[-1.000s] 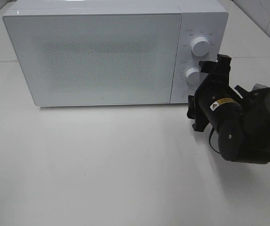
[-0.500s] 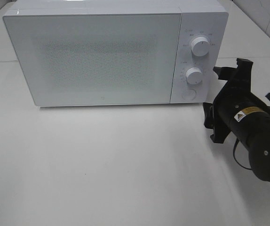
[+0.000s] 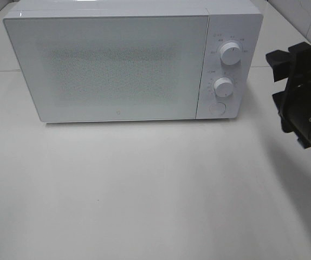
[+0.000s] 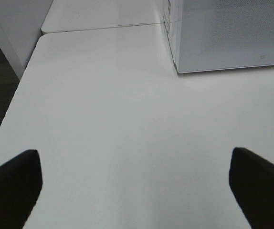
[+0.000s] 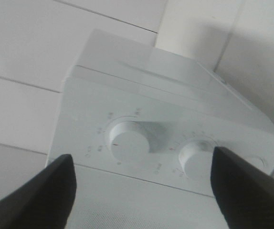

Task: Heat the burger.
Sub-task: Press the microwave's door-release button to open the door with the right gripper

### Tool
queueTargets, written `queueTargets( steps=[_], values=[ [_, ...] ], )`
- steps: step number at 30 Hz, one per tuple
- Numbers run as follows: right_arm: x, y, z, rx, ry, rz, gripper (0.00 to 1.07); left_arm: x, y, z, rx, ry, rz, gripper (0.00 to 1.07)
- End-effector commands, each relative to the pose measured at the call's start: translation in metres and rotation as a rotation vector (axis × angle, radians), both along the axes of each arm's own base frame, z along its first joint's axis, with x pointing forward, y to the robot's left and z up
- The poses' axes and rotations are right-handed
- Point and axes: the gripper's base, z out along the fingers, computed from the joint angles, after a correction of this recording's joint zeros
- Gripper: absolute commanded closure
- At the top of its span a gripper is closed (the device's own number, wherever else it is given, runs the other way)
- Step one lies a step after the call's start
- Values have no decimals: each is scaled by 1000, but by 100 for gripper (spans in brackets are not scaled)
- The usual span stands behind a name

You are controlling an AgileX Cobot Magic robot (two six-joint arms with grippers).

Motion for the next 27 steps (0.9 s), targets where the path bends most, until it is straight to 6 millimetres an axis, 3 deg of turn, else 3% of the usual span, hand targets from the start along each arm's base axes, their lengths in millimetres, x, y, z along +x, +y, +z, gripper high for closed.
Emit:
queueTargets(
  steps=[1, 3, 4, 5, 9, 11, 21, 27],
  values=[
    [-4, -1, 20, -215, -126, 30, 31, -3, -1, 0, -15, -27, -5, 6],
    [-11, 2, 26, -448, -100, 118, 31, -3, -1, 0, -15, -27, -5, 6],
    [-11, 2, 26, -448, -100, 118, 31, -3, -1, 0, -15, -27, -5, 6],
    [-14, 5, 29, -577, -63, 183, 31, -3, -1, 0, -15, -27, -5, 6],
    [-18, 9, 33, -738, 11, 303, 31, -3, -1, 0, -15, -27, -5, 6],
    [-22, 16, 35, -847, 101, 452, 31, -3, -1, 0, -15, -27, -5, 6],
    [-28, 31, 46, -1067, 233, 789, 31, -3, -1, 0, -15, -27, -5, 6],
    [-24, 26, 52, -1143, 295, 818, 31, -3, -1, 0, -15, -27, -5, 6]
  ],
)
